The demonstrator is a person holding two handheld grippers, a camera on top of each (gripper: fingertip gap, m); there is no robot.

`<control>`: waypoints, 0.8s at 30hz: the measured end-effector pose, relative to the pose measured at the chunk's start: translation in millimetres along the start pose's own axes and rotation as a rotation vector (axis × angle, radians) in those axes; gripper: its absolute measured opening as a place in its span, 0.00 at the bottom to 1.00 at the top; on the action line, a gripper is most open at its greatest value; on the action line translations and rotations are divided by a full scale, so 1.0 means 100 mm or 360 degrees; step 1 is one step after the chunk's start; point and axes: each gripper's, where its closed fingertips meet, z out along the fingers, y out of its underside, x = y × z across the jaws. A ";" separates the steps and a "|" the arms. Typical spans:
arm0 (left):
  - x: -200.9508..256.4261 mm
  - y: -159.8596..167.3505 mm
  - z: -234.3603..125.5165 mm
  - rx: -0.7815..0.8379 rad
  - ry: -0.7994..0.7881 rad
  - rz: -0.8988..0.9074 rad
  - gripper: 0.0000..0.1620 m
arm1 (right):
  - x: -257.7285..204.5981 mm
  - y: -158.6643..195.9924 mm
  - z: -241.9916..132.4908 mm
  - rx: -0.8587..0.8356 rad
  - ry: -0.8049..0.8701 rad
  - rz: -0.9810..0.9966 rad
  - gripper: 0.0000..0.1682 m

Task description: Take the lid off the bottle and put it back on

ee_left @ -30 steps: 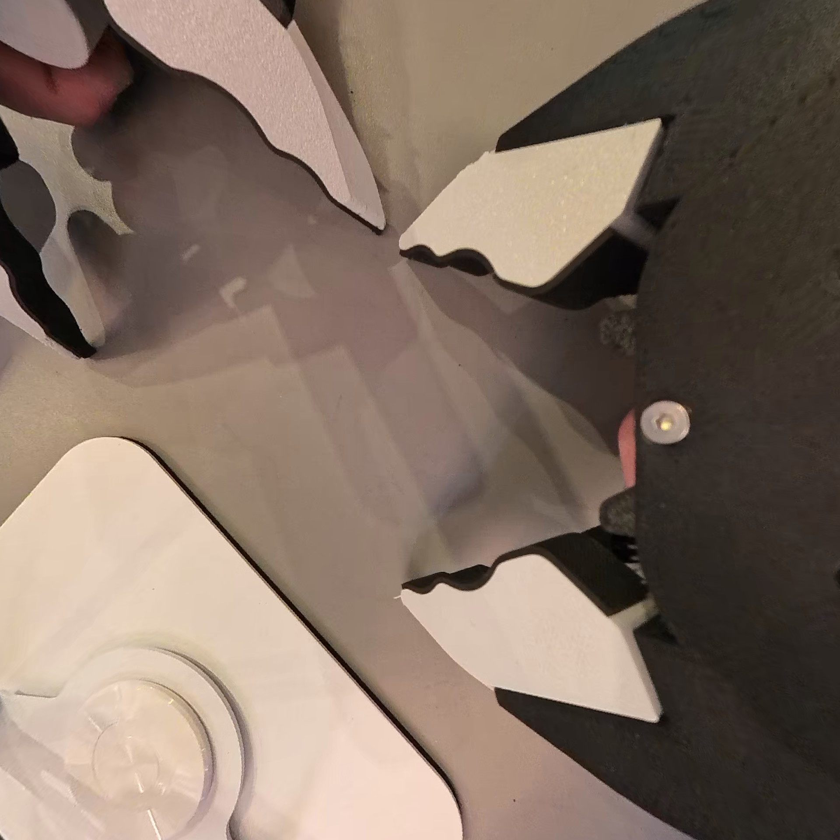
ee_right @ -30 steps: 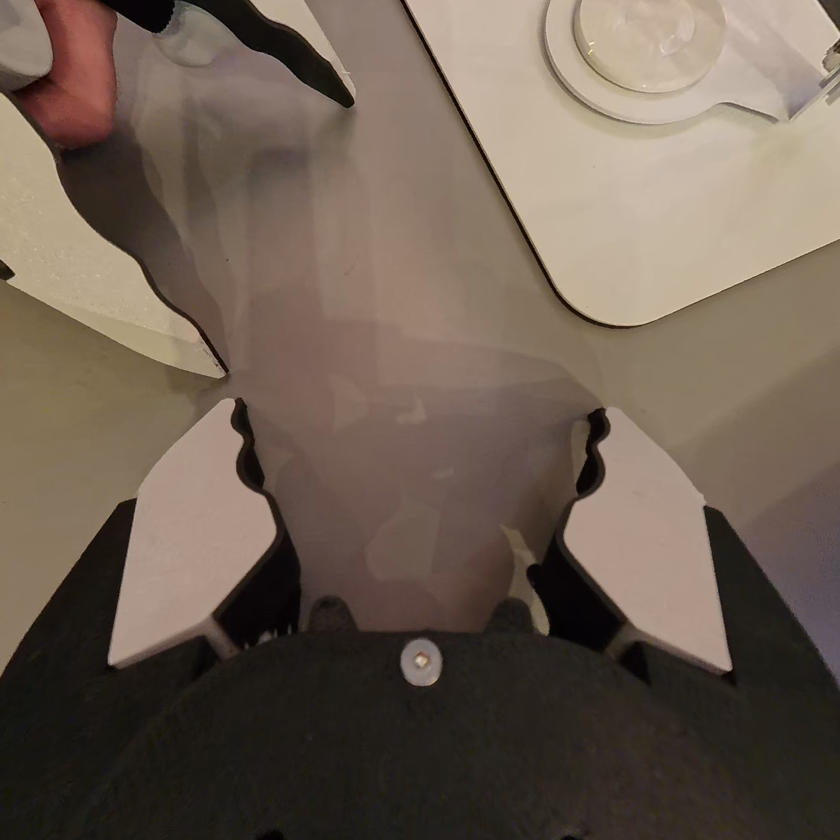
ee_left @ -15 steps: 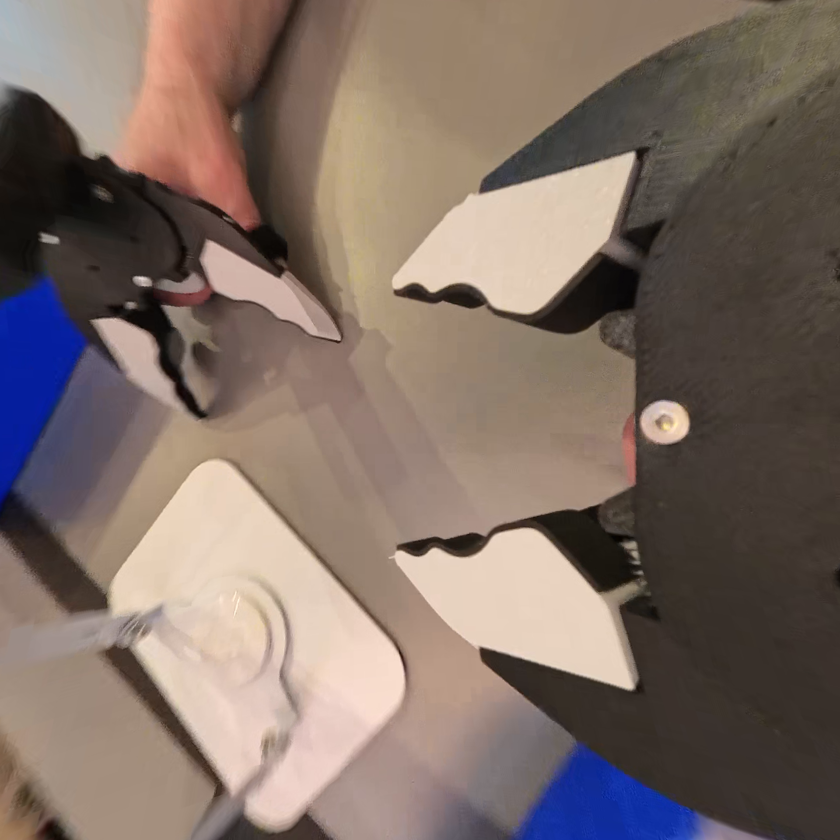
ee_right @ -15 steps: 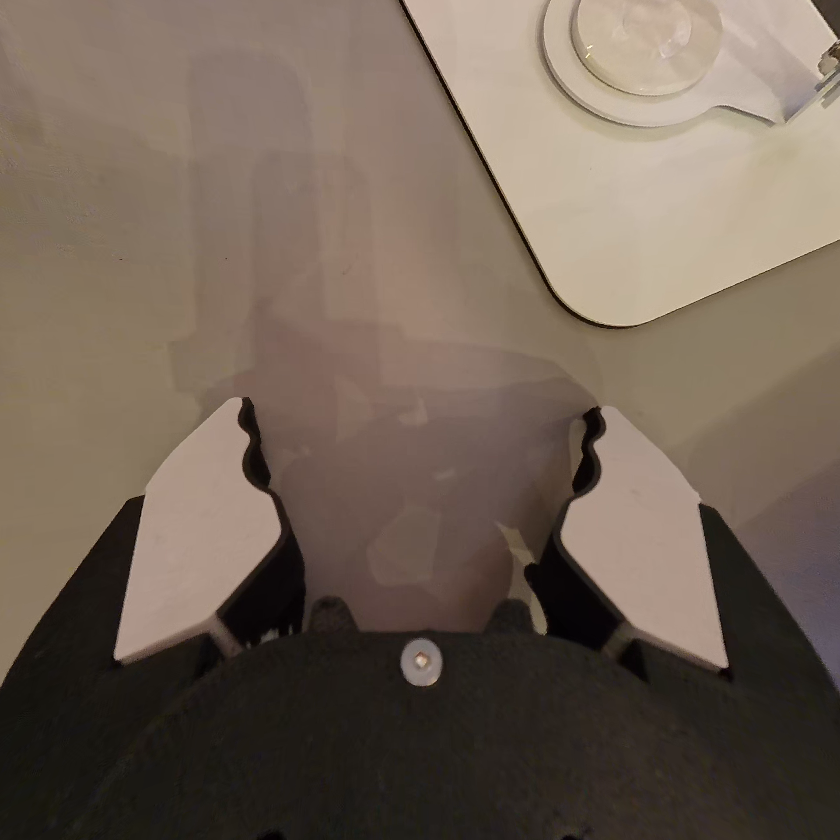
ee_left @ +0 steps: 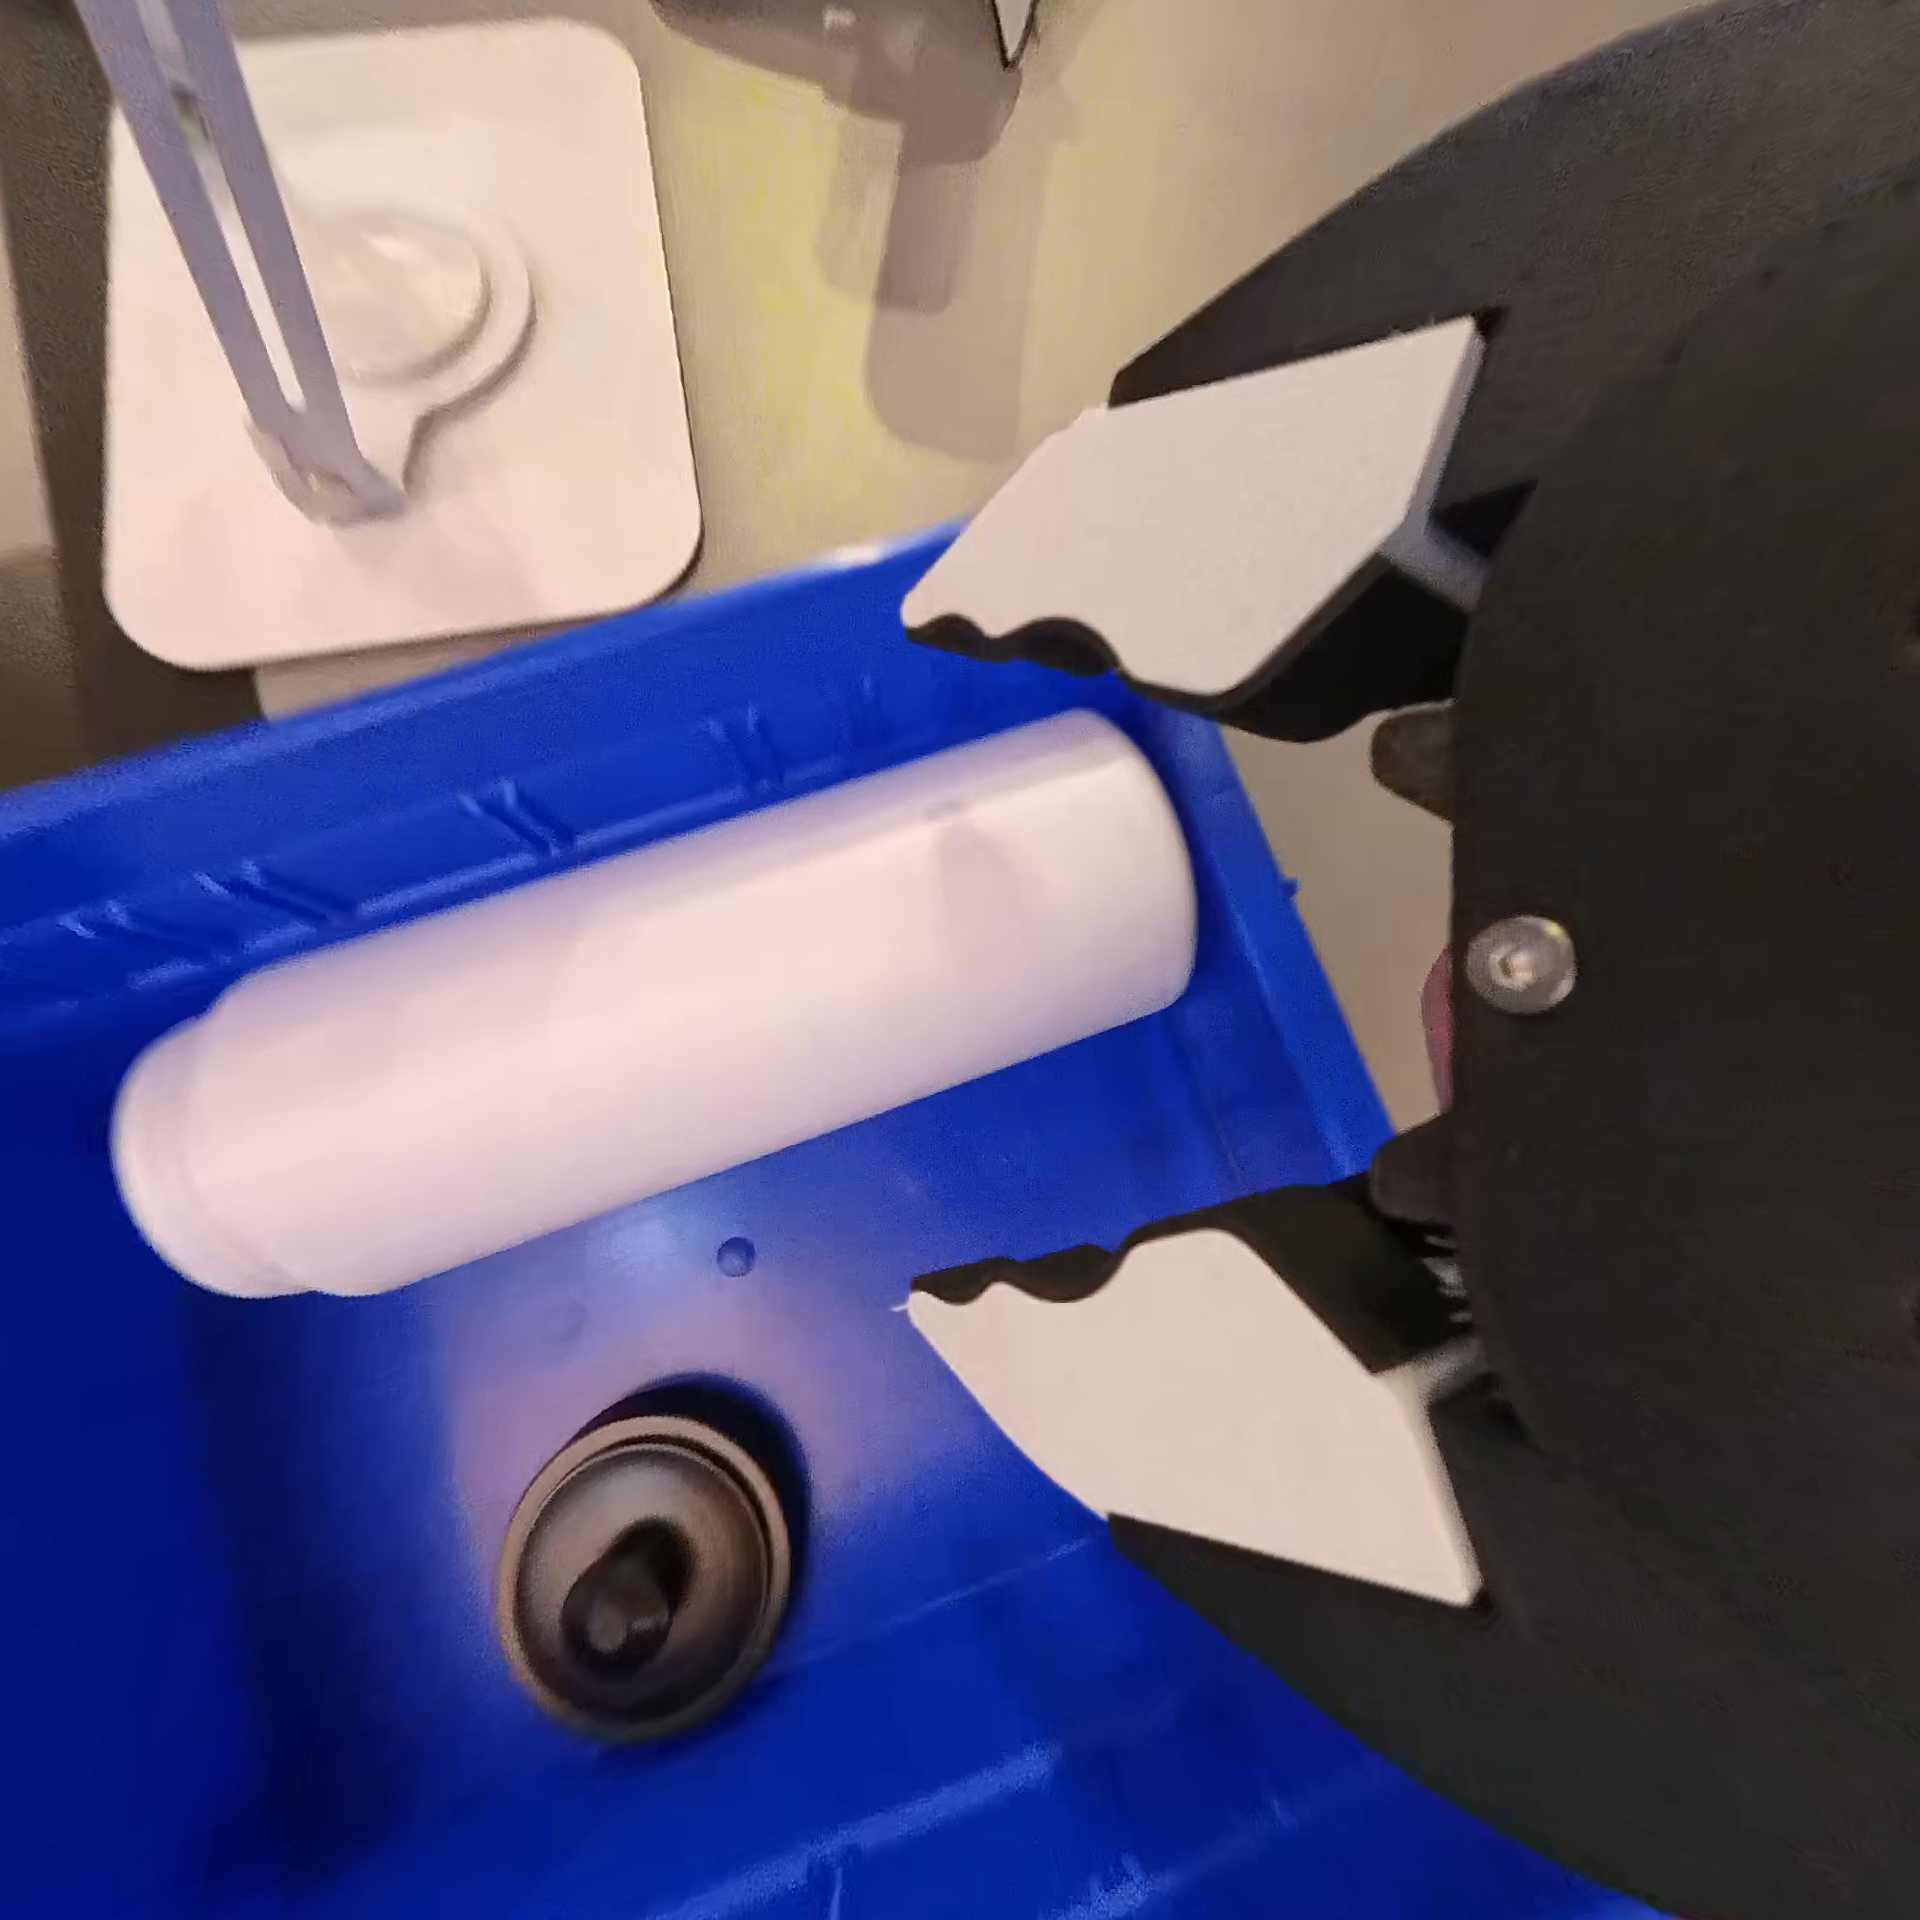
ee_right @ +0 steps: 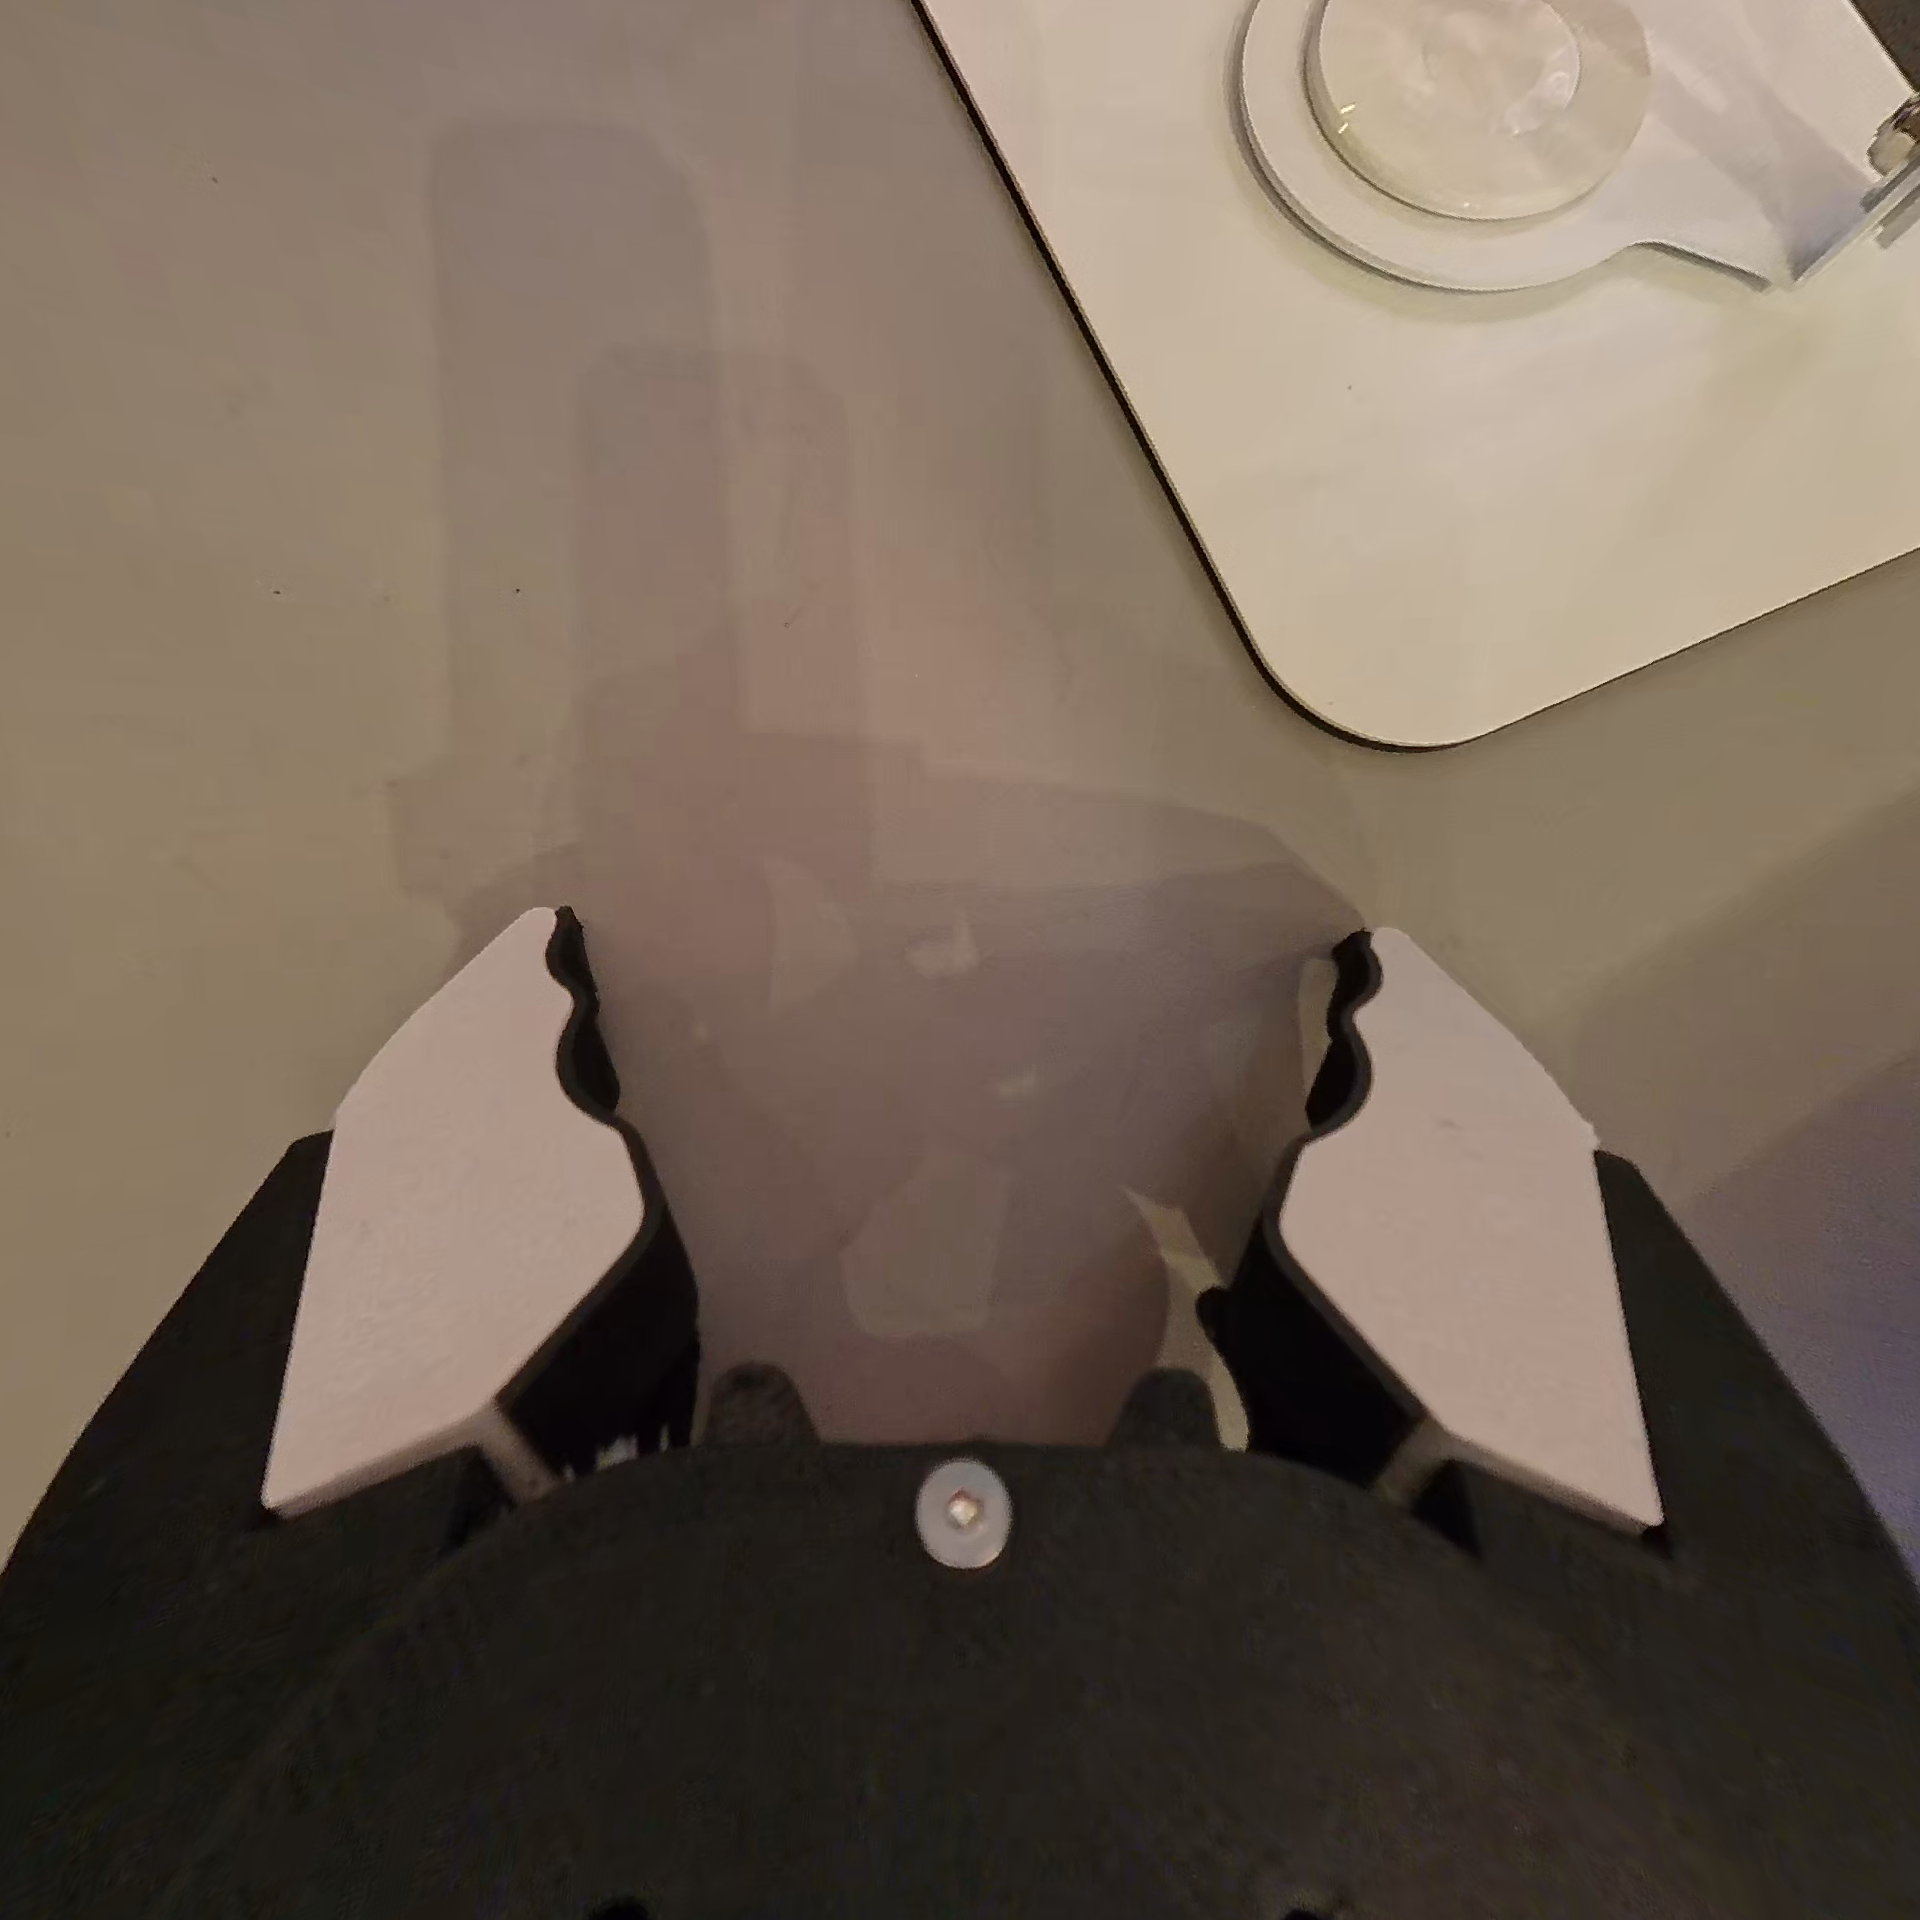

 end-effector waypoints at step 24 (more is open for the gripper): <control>-0.45 0.15 -0.12 -0.0044 -0.0280 0.0222 0.54 | 0.00 -0.01 0.00 0.0005 -0.0004 -0.0007 0.76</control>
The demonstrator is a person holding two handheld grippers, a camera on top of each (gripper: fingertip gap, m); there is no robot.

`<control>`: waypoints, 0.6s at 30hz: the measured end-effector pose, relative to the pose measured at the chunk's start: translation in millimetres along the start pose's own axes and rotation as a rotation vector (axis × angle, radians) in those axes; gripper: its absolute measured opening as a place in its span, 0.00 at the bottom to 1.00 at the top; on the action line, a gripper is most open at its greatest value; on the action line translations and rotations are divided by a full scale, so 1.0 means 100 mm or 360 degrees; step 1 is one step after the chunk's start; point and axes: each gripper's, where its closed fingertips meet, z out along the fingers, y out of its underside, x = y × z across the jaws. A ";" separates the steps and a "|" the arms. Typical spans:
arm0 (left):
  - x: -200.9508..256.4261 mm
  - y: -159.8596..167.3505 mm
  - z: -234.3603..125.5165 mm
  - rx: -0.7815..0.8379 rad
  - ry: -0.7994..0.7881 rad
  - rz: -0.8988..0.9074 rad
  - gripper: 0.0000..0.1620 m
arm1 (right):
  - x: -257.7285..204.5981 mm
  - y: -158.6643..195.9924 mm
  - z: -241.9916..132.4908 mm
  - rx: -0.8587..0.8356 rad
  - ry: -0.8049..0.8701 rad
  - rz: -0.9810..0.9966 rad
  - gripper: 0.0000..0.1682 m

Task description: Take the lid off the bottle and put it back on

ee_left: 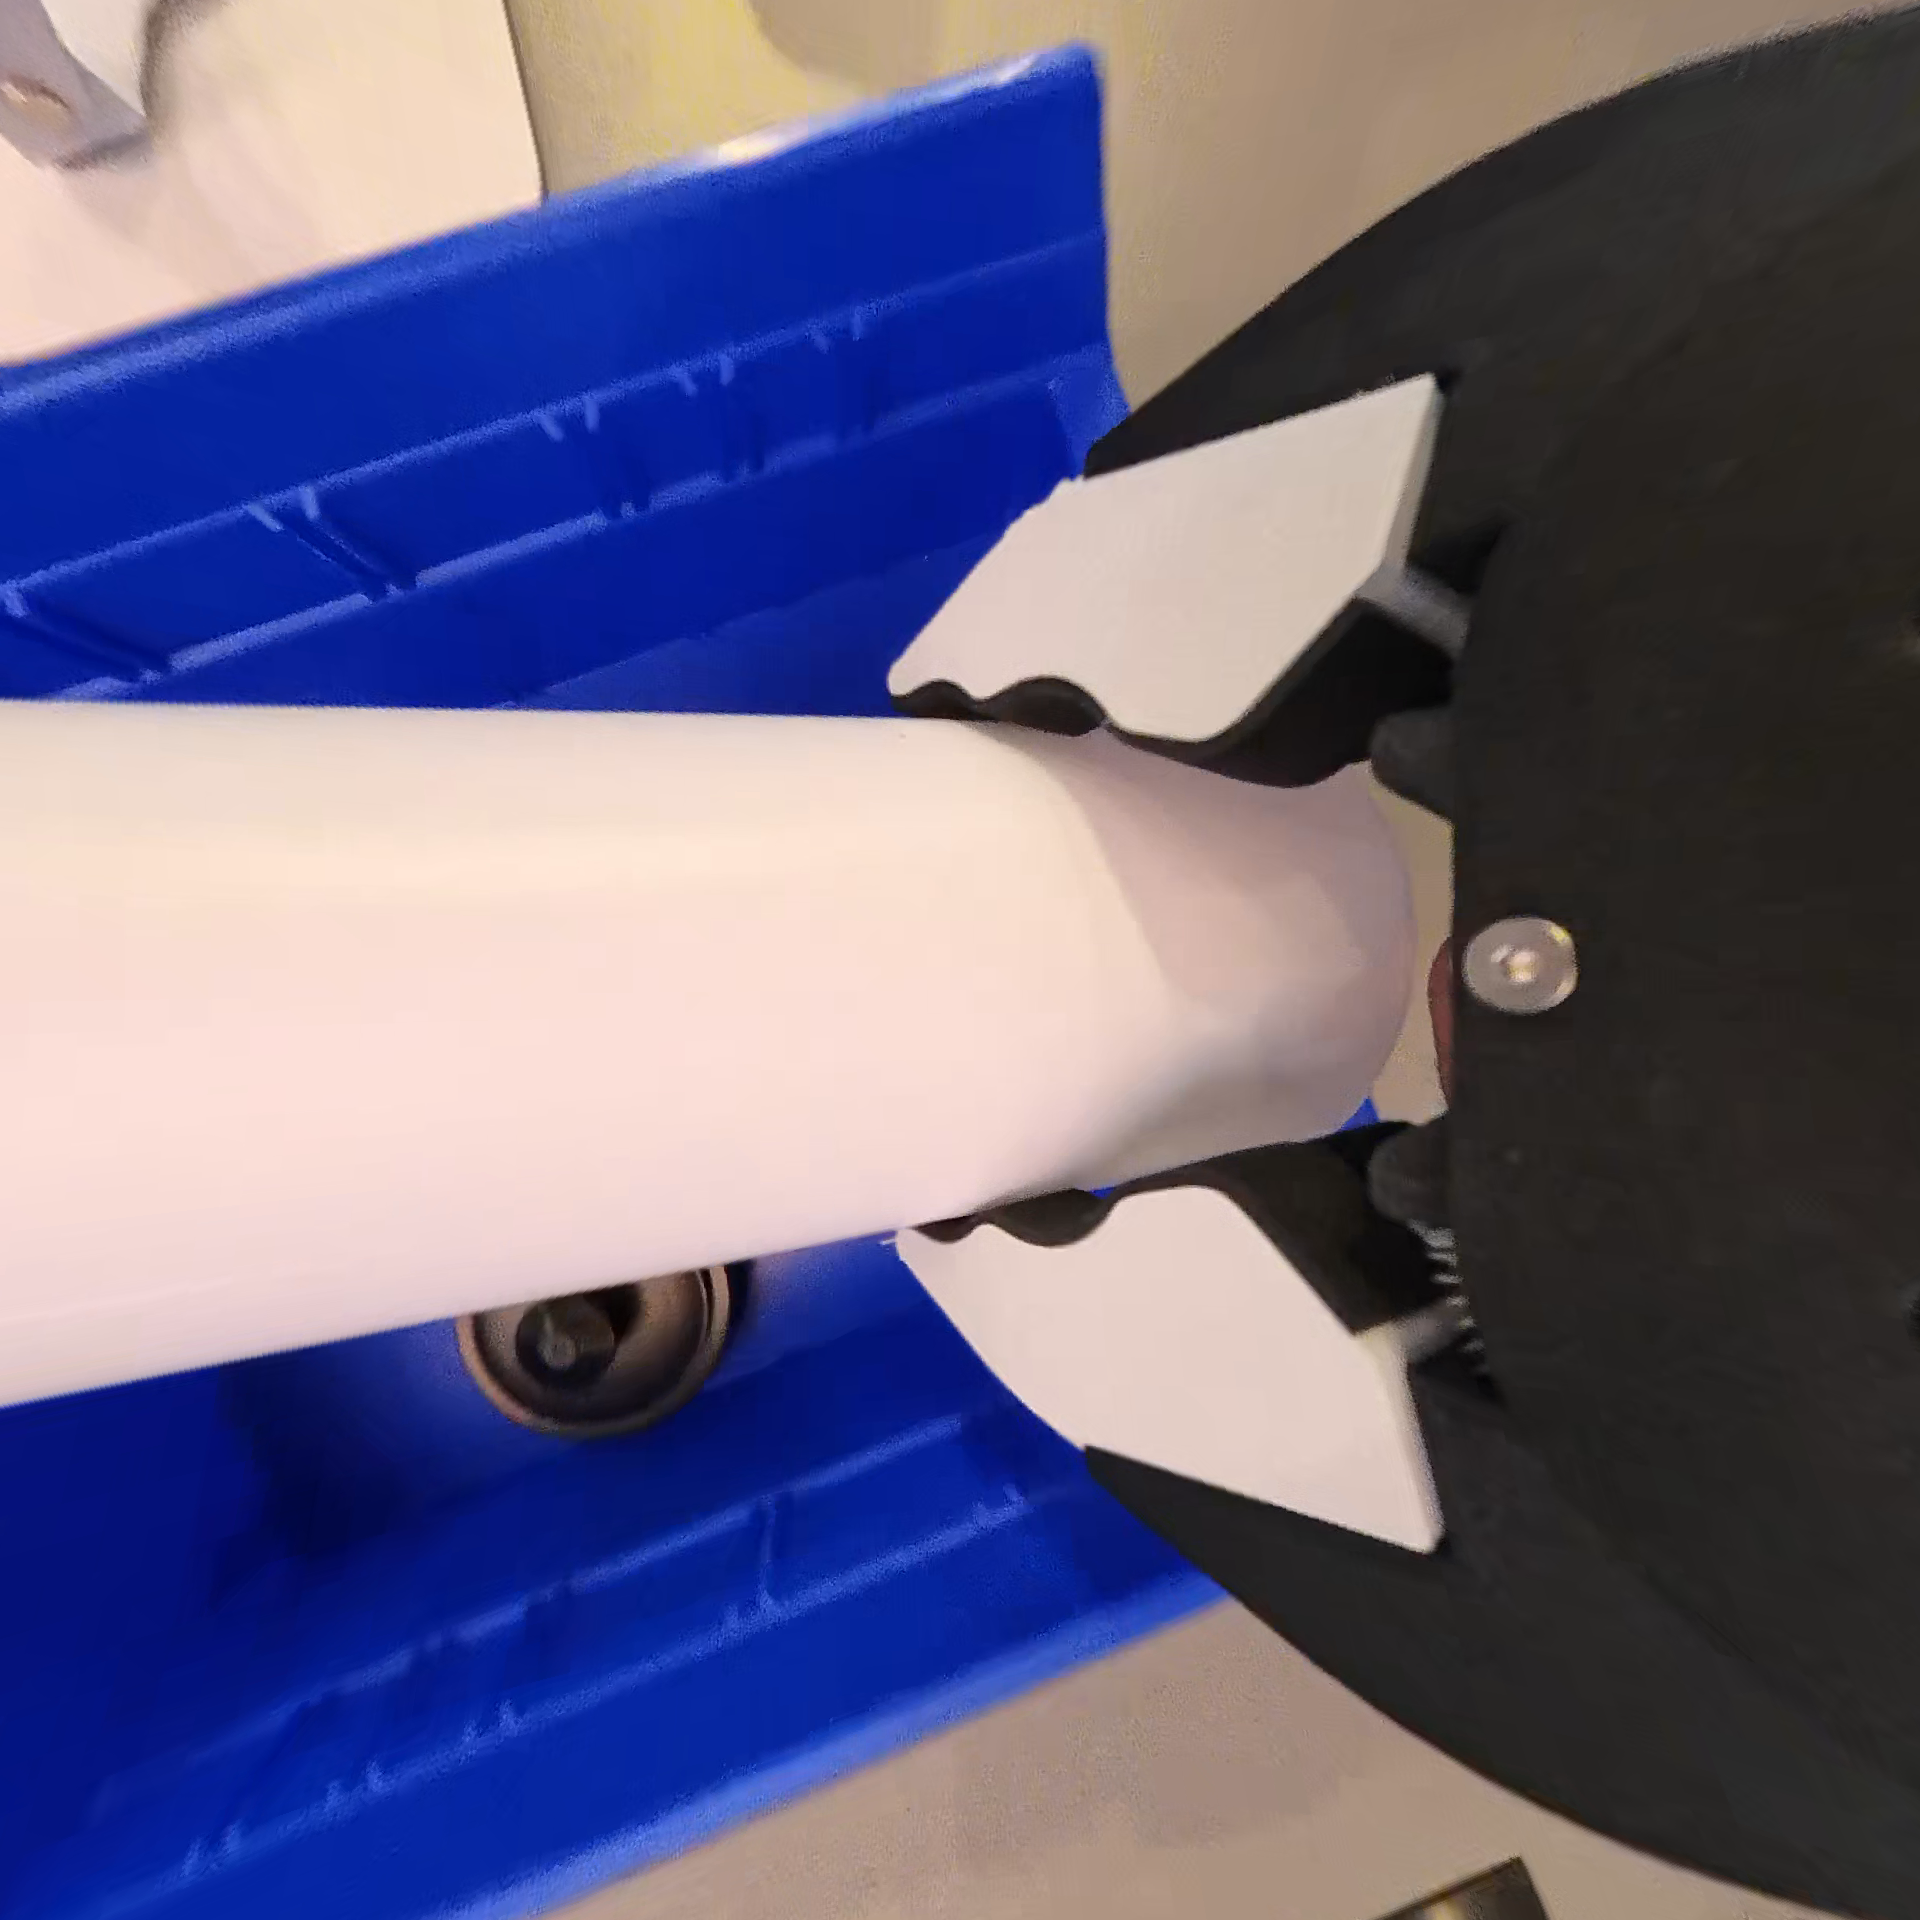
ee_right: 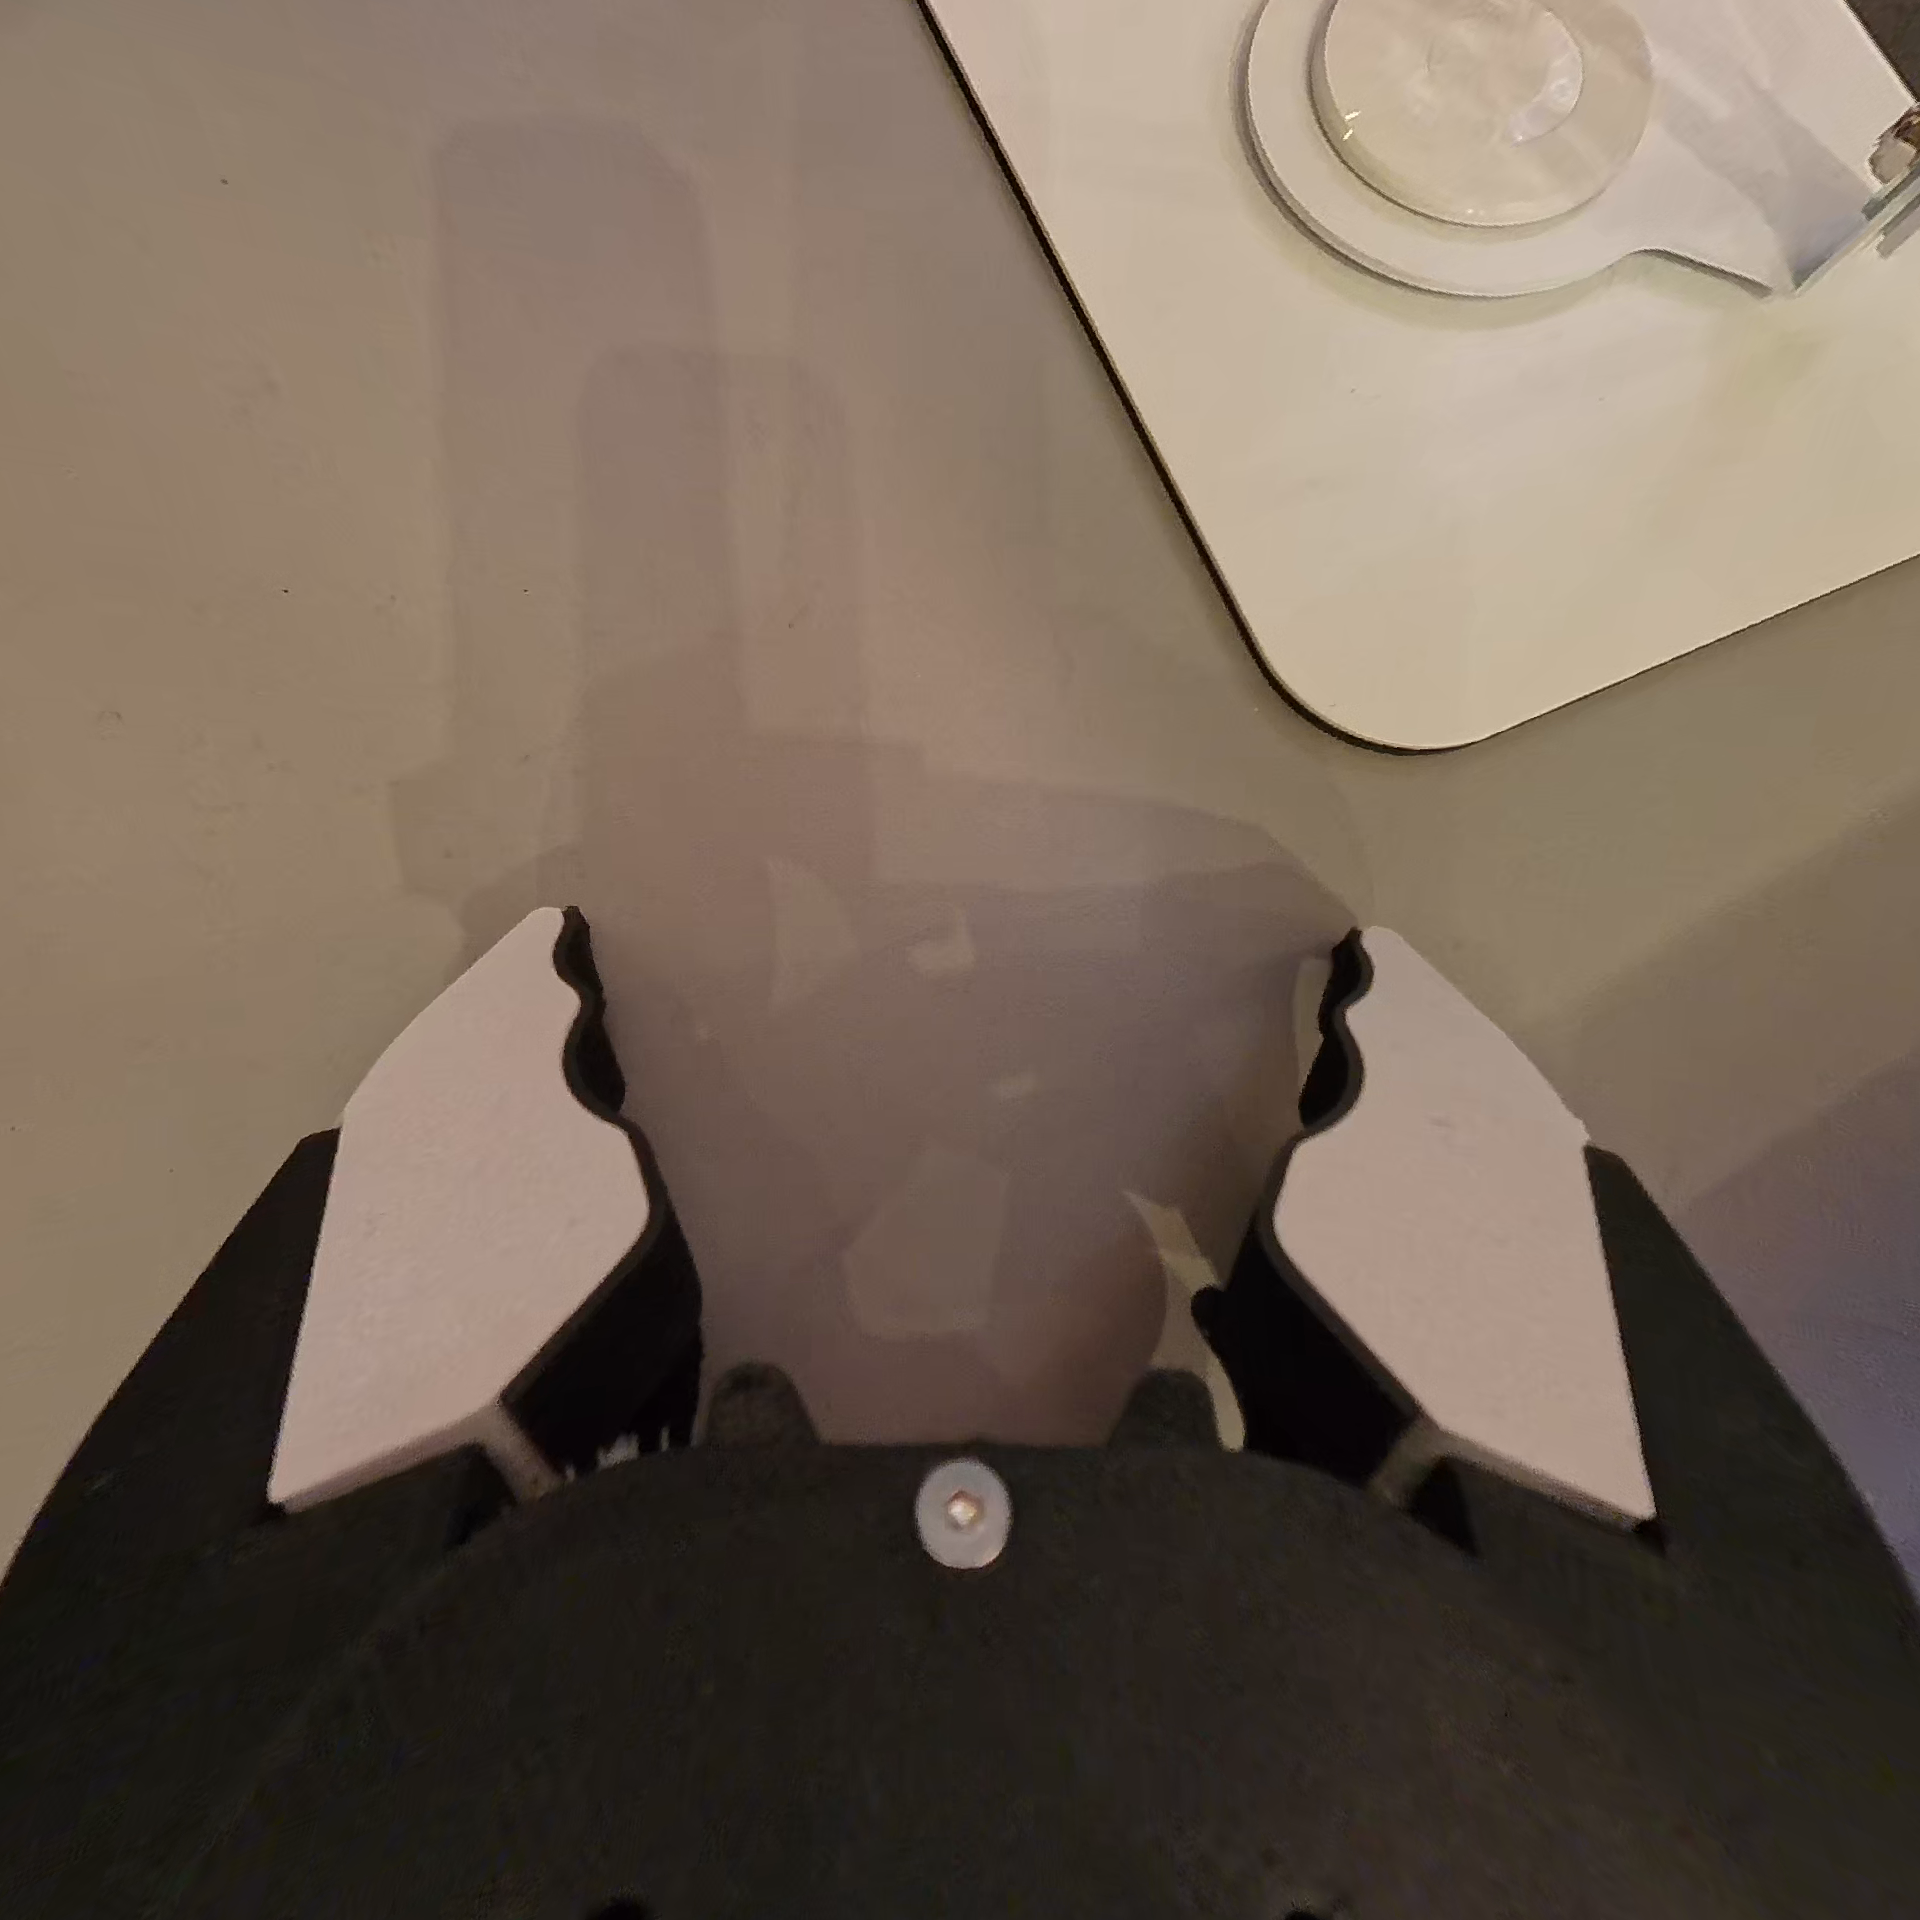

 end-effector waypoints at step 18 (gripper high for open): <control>3.35 -0.08 -0.68 0.1152 0.1217 0.0823 0.54 | -0.80 -1.12 -1.15 0.1255 -0.0741 0.0126 0.73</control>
